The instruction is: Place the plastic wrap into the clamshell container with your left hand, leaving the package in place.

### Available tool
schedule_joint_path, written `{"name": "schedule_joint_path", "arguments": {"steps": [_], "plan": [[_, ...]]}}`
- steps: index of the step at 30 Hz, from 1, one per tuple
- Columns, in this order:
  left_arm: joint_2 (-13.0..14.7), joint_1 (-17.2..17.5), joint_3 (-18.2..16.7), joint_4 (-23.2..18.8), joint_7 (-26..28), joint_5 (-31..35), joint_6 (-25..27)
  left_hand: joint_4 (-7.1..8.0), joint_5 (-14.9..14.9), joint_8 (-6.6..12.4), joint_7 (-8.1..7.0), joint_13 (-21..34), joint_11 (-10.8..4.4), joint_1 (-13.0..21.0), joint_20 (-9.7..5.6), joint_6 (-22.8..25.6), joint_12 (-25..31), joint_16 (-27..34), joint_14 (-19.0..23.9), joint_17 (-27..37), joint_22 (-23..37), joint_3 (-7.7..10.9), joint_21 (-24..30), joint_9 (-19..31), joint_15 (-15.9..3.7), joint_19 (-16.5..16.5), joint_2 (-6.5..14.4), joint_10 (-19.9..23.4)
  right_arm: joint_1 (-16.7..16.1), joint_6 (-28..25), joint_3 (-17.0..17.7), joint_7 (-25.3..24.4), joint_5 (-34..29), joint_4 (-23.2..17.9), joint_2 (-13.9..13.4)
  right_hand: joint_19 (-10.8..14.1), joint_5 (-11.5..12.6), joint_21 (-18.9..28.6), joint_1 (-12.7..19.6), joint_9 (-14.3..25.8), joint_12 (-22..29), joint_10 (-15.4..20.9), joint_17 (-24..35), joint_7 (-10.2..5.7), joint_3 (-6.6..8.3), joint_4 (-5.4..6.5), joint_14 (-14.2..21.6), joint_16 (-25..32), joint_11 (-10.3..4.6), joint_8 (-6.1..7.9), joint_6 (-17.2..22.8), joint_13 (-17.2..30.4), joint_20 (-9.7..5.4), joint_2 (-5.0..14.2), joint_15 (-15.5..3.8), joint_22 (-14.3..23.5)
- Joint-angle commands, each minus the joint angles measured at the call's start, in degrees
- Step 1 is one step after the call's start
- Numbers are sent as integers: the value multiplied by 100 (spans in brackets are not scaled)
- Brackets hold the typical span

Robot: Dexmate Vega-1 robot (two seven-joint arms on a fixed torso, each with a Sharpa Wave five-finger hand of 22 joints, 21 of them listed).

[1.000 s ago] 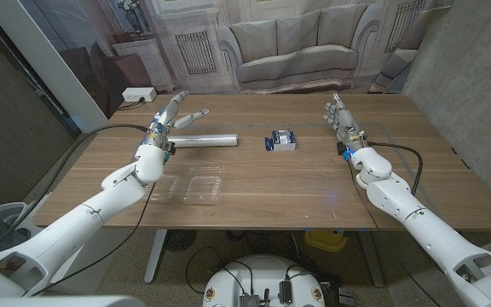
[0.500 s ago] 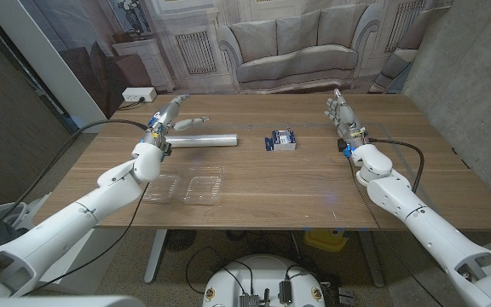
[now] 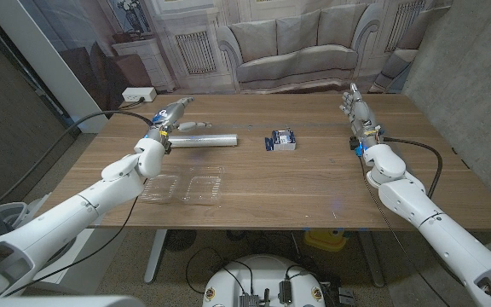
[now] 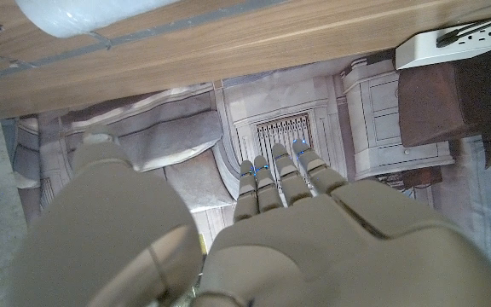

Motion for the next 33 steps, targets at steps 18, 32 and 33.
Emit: {"name": "schedule_joint_path", "arguments": {"steps": [18, 32, 33], "plan": [[181, -755, 973, -346, -1774, 1983, 951, -44, 31, 43, -149, 26, -176, 99, -153, 367, 79, 97, 336, 30, 25, -117, 35, 30, -198, 247, -77, 352, -559, -59, 364, -194, 110, -505, -171, 63, 21, -60, -155, 27, 12, 46, 38, -31, -100, 63, 31, 35, -5, 18, 57, 17, 10, -25, 13, 35], [-17, -1051, 1286, -135, -2618, 2550, 1113, -59, 36, 24, -187, 27, -219, 145, -112, 401, 67, 97, 408, 33, 28, -163, 64, 31, -213, 372, -94, 403, -730, -181, 422, -254, 149, -690, -249, 62, 27, -86, -192, 27, 12, 45, 36, -33, -125, 77, 25, 31, 2, 18, 61, 18, 16, -33, 18, 35], [-36, -1083, 1320, -113, -2684, 2602, 1116, -60, 37, 21, -181, 27, -213, 150, -106, 398, 62, 95, 408, 33, 28, -164, 62, 31, -210, 371, -91, 397, -741, -191, 427, -259, 152, -704, -255, 61, 27, -88, -194, 28, 11, 43, 36, -36, -126, 77, 23, 30, 7, 18, 61, 18, 17, -34, 19, 35]]}}
